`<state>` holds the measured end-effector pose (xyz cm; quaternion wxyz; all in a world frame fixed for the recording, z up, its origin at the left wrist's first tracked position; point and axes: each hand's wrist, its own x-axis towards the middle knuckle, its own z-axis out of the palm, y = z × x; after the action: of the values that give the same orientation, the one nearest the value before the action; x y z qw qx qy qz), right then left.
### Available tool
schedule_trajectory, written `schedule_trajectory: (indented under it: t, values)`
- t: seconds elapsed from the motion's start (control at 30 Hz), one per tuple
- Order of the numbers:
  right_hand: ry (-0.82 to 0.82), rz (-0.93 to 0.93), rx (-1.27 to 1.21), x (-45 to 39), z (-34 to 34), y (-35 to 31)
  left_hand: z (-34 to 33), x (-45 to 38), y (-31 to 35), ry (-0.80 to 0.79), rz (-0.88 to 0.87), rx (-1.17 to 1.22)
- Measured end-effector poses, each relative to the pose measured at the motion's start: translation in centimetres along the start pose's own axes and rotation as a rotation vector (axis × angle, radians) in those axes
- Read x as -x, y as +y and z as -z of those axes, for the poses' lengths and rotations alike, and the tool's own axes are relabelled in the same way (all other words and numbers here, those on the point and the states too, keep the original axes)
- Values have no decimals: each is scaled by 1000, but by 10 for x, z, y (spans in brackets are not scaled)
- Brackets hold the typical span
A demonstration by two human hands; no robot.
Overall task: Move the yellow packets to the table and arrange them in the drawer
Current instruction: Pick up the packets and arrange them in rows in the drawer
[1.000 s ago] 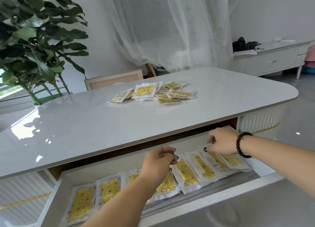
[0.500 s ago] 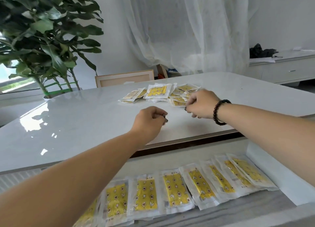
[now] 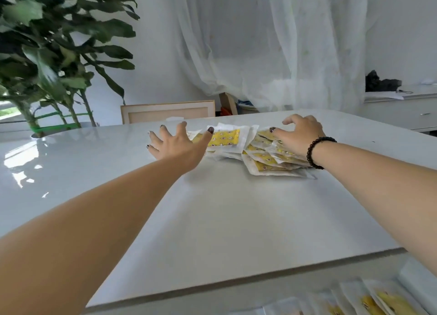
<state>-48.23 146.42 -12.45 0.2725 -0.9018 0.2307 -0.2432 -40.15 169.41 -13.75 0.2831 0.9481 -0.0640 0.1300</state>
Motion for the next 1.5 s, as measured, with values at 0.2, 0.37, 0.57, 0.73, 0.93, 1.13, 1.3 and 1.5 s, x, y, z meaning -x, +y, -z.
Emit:
schedule_trajectory:
  t: [0.2, 0.37, 0.57, 0.73, 0.93, 1.13, 1.3, 1.5]
  values:
    - [-226, -14, 125, -31, -33, 15, -15, -52, -5, -136, -183, -215]
    - [-473, 39, 204, -43, -49, -8, -32, -77, 3, -267, -211, -186]
    - [-482, 45, 161, -32, -60, -21, -30, -69, -5, -301, -232, -248]
    - [-485, 56, 144, 5, -64, -46, -14, -42, -19, -330, -227, -189]
    - [-491, 95, 113, 58, -64, -73, 14, 0, -45, -316, -206, -178]
    - [-431, 145, 231, 111, -64, -96, 39, 42, -71, -297, -168, -196]
    - [-395, 87, 273, 142, -71, -114, 57, 70, -82, -230, -71, 56]
    - [-389, -11, 172, 138, -63, -119, 75, 101, -93, -286, -241, 480]
